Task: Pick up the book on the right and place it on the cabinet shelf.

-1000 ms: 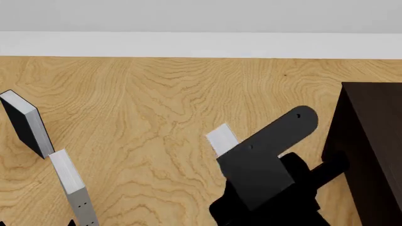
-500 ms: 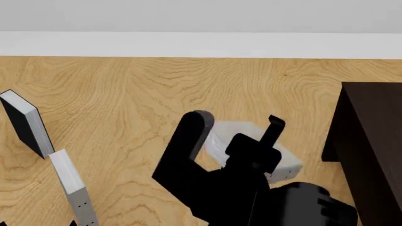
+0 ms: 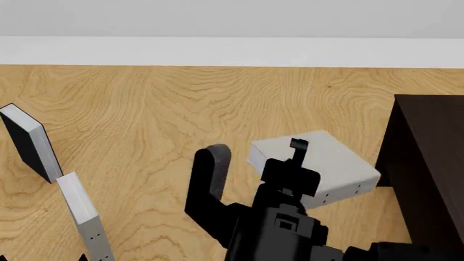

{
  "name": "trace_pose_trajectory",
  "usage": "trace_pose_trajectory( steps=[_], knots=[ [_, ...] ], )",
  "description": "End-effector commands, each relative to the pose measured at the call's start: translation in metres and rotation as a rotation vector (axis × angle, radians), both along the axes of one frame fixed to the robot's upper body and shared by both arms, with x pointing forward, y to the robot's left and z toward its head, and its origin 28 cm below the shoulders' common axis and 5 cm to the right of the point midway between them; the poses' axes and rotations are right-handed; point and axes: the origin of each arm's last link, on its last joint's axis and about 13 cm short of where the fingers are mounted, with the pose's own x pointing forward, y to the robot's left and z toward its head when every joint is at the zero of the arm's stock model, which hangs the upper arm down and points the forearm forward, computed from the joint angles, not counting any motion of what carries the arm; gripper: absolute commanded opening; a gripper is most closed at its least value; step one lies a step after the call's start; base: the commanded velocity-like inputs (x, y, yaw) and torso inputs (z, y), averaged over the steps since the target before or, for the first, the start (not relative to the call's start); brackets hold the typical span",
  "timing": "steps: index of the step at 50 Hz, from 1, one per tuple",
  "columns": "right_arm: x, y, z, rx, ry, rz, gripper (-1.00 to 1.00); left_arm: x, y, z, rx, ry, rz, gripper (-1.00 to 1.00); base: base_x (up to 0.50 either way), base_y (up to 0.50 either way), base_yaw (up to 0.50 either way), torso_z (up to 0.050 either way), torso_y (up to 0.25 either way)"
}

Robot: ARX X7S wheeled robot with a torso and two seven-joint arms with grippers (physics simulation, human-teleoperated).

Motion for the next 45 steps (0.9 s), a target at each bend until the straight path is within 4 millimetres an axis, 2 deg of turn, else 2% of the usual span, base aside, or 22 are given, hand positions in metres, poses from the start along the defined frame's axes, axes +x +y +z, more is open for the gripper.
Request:
trace_pose_trajectory(
  steps=[1,6,13,28,45],
  knots=[
    [0.015,-0.002,-0.009,-0.060,-0.140,-0.090,-1.00,0.000,0.001,0.000,-0.003,-0.001,0.002,1.00,0.00,0.00,0.00,0.000,0.000],
    [0.017,-0.007,-0.018,-0.040,-0.160,-0.154,-1.00,0.000,0.000,0.000,-0.005,0.002,0.003,1.00,0.00,0.00,0.00,0.000,0.002],
    [0.019,-0.012,-0.031,-0.104,-0.151,-0.183,-1.00,0.001,0.000,-0.001,-0.008,0.004,0.004,1.00,0.00,0.00,0.00,0.002,0.001],
    [0.022,-0.028,-0.035,-0.165,-0.157,-0.272,-1.00,0.000,0.001,-0.001,-0.005,0.007,0.007,1.00,0.00,0.00,0.00,0.000,0.001],
    [0.021,-0.040,-0.058,-0.146,-0.108,-0.321,-1.00,0.002,0.001,-0.002,-0.001,0.009,0.006,1.00,0.00,0.00,0.00,0.000,0.001]
  ],
)
